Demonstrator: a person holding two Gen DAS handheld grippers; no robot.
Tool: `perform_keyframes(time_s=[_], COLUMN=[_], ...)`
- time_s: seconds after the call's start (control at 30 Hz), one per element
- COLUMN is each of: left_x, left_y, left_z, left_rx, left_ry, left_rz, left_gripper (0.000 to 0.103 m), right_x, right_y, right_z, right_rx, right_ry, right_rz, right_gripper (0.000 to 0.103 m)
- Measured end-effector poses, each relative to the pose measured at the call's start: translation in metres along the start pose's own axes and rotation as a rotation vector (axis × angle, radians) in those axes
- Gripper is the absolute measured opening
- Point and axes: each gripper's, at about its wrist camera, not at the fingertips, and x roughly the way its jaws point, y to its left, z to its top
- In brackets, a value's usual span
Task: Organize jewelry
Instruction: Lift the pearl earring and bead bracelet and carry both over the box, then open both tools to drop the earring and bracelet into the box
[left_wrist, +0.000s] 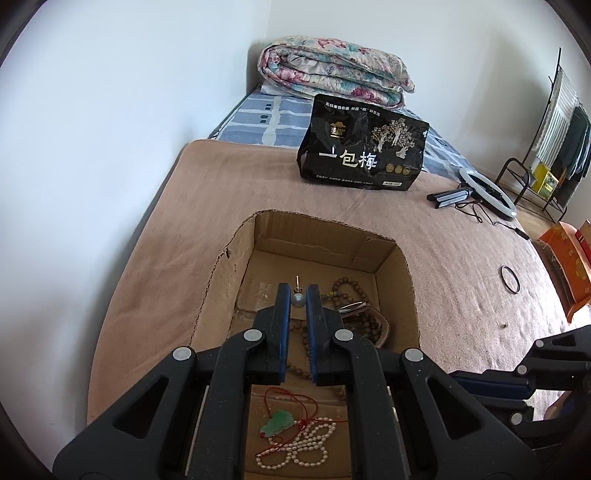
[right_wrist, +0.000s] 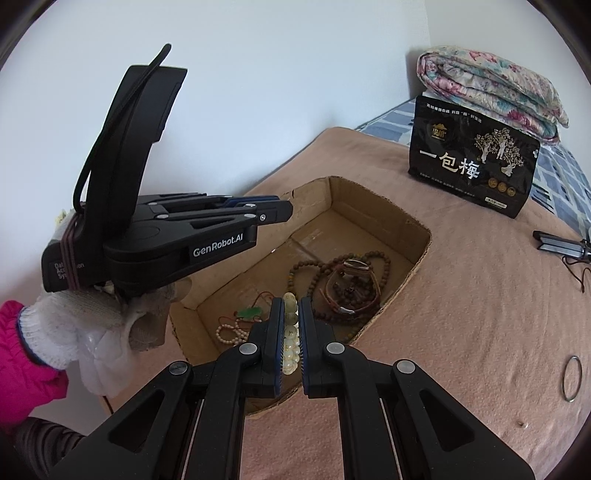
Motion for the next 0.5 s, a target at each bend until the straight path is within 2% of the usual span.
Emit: perform_keyframes(time_s=[0.23, 0.27, 0.33, 0.37, 0.4, 0.5], left_x=[0.002, 0.002, 0.002, 0.002, 0.001, 0.0], left_y=[0.003, 0.003, 0.004, 0.004, 0.003, 0.003], left_z=[0.0, 0.0, 0.0, -0.001, -0.001, -0.002], left_rx=[-0.028, -0.03, -0.035, -0.036, -0.035, -0.034], left_ry=[0.006, 0.01, 0.008, 0.001, -0.003, -0.002], left_rz=[0.015, 0.021, 0.023, 0.027, 0.03, 0.036], left_gripper=[0.008, 0.013, 0.041, 0.042, 0.042, 0.042], right_x=[0.004, 0.004, 0.002, 0.0, -0.002, -0.007], right_y=[0.001, 0.001, 0.001, 0.001, 0.0, -0.002], right_z=[0.001, 0.001, 0.001, 0.0, 0.0, -0.001], right_rx=[-0.014, -0.016, -0.018, -0.017, -0.016, -0.012], right_ry=[0.017, 0.017, 0.011, 0.001, -0.008, -0.018], right_rz=[-0.008, -0.009, -0.018, -0.028, -0.032, -0.04], right_gripper=[0.008, 0.014, 0.031, 0.043, 0.049, 0.05])
